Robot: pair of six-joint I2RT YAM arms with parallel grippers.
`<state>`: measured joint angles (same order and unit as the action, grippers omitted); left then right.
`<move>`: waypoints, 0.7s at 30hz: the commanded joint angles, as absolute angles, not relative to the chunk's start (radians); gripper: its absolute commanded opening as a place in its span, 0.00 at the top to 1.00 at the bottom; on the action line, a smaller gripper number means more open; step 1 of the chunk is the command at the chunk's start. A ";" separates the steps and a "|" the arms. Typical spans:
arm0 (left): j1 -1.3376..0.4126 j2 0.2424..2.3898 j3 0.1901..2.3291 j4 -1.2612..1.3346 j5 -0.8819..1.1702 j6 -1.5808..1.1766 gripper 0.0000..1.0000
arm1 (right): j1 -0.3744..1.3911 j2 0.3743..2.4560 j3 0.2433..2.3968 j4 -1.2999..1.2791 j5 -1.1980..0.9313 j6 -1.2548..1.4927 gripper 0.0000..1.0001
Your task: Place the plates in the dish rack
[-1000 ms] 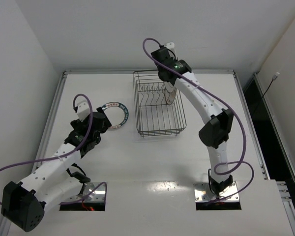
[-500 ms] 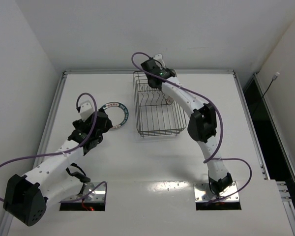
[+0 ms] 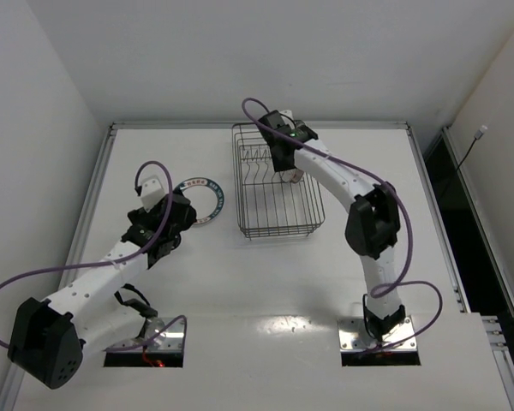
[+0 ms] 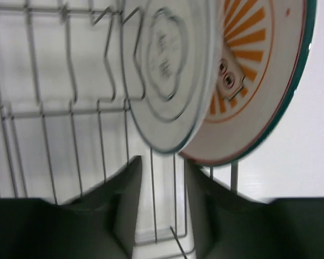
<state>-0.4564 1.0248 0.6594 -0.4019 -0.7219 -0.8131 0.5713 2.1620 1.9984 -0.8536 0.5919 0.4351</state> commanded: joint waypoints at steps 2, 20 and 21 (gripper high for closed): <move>-0.448 1.037 0.686 -0.364 -0.719 -0.811 0.00 | 0.583 1.930 1.902 -0.825 0.431 0.514 0.55; -0.117 1.088 0.566 0.040 -0.038 -0.946 0.02 | 0.637 1.198 1.307 -0.755 0.259 0.563 0.29; -0.038 1.088 0.508 0.117 0.021 -0.960 0.04 | 0.637 1.186 1.298 -0.755 0.250 0.563 0.29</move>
<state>-0.1555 1.0985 0.6071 -0.0631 -0.2333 -0.8848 0.6369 1.2068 1.3376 -0.7662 0.2977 0.5426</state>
